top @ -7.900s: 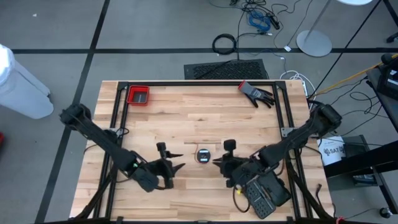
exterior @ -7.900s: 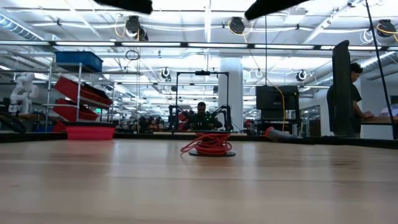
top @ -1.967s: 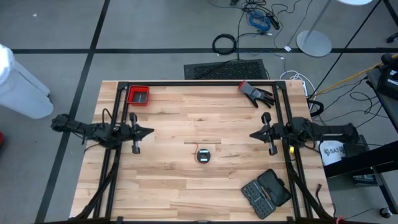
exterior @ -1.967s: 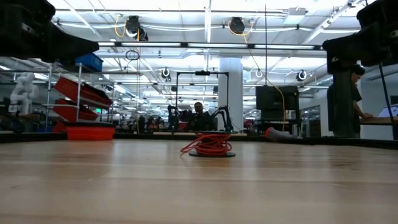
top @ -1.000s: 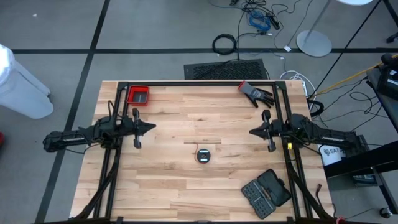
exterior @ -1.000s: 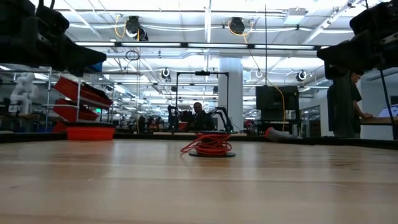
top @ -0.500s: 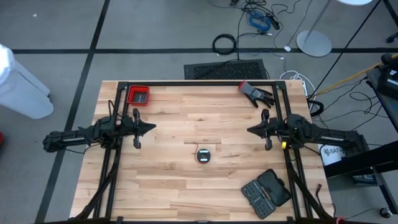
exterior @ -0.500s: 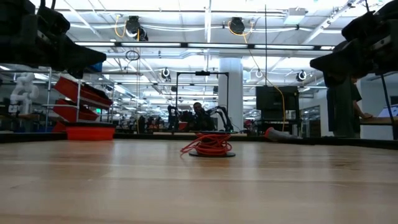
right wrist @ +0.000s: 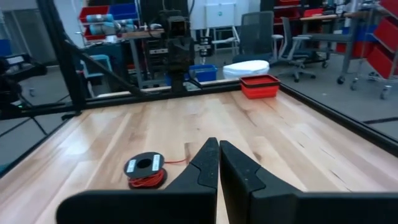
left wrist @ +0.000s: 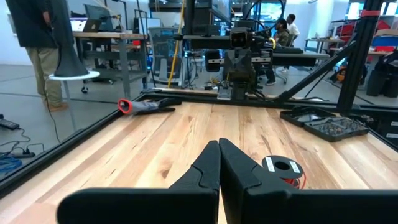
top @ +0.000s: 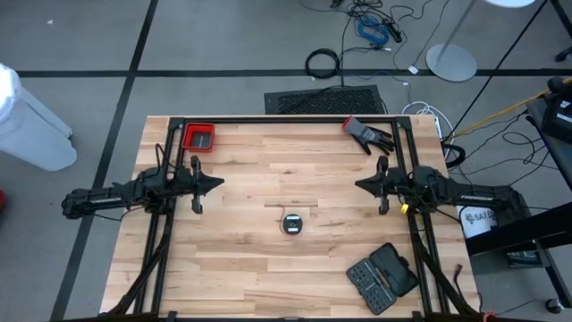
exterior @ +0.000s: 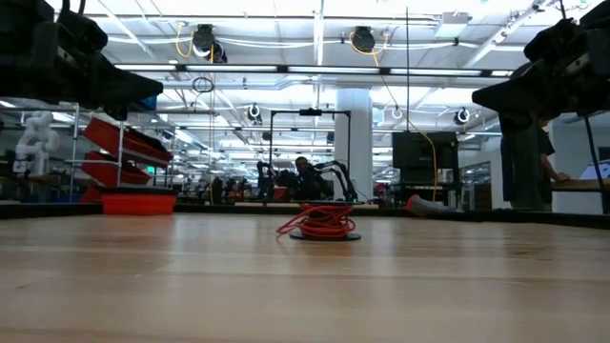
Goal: Coil cords
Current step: Return to Home Position
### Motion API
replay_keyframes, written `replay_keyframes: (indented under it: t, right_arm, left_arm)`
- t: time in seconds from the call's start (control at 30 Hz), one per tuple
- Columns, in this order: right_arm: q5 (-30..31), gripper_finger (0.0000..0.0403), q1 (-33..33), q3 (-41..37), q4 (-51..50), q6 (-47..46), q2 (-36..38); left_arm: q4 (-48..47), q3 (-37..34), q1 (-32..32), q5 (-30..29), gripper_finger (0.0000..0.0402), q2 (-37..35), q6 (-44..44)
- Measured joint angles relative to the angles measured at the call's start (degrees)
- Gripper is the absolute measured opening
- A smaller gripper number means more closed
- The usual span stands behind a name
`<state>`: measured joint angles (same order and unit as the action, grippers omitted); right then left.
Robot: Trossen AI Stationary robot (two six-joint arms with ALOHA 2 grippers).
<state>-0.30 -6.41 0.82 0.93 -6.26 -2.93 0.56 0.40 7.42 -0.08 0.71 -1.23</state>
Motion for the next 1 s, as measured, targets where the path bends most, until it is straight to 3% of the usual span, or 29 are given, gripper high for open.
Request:
replay_keyframes:
  t: [0.77, 1.0]
  right_arm:
    - [0.86, 0.0000, 3.38, 0.02, 0.00, 0.09, 1.11]
    - [8.28, 0.0000, 7.61, 0.50, 0.07, 1.15, 1.13]
  left_arm:
    - [0.00, 0.00, 0.00, -0.11, 0.0002, 0.02, 0.09]
    - [0.00, 0.00, -0.03, -0.11, 0.0002, 0.02, 0.05]
